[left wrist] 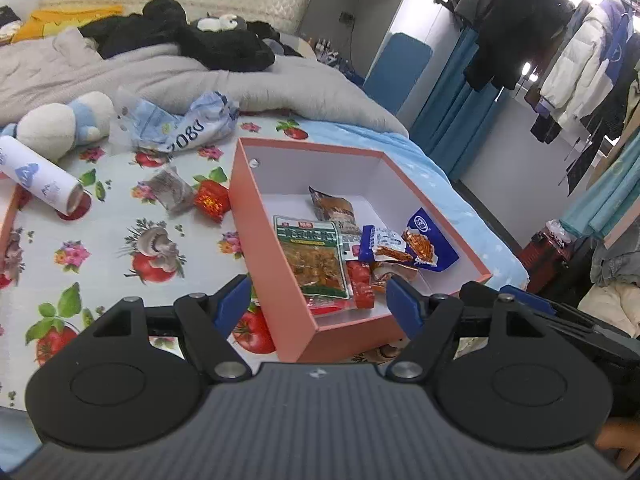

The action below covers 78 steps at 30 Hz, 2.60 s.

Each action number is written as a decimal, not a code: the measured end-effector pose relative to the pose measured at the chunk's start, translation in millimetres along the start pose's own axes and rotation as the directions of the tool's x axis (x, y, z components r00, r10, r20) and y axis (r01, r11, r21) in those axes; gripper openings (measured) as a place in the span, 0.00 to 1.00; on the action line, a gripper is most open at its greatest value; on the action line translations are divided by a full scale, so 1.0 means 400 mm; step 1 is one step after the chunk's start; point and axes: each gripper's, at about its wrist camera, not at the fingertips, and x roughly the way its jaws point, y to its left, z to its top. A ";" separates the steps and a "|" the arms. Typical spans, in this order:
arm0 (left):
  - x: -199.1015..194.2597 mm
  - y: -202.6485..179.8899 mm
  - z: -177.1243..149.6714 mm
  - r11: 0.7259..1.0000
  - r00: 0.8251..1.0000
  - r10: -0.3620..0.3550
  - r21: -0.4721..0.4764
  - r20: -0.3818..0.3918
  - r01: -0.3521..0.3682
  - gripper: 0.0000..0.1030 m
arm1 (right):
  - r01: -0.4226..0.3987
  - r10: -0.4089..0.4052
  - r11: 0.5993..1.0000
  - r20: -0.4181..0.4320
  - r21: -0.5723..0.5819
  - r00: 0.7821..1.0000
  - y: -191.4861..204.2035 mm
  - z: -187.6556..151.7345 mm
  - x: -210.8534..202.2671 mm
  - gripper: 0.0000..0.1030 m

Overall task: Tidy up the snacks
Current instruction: 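Withdraw both tools from the box toward the remaining snacks, then grasp the clear dark-snack bag with the left tool while the right tool grasps the red candy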

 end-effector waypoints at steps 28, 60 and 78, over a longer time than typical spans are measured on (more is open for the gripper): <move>-0.181 0.187 -0.158 0.982 0.992 0.121 -0.147 0.019 -0.117 0.76 | -0.172 0.165 0.972 -0.058 -0.158 0.985 0.246 -0.156 -0.067 0.69; 0.203 0.529 -0.004 0.939 0.972 0.190 -0.263 -0.136 -0.220 0.76 | 0.022 -0.010 0.875 0.027 -0.484 1.000 0.510 -0.201 0.292 0.54; 0.571 0.693 0.222 0.907 0.982 0.004 -0.413 -0.188 -0.083 0.76 | 0.114 -0.120 0.795 0.030 -0.595 0.992 0.540 -0.147 0.660 0.53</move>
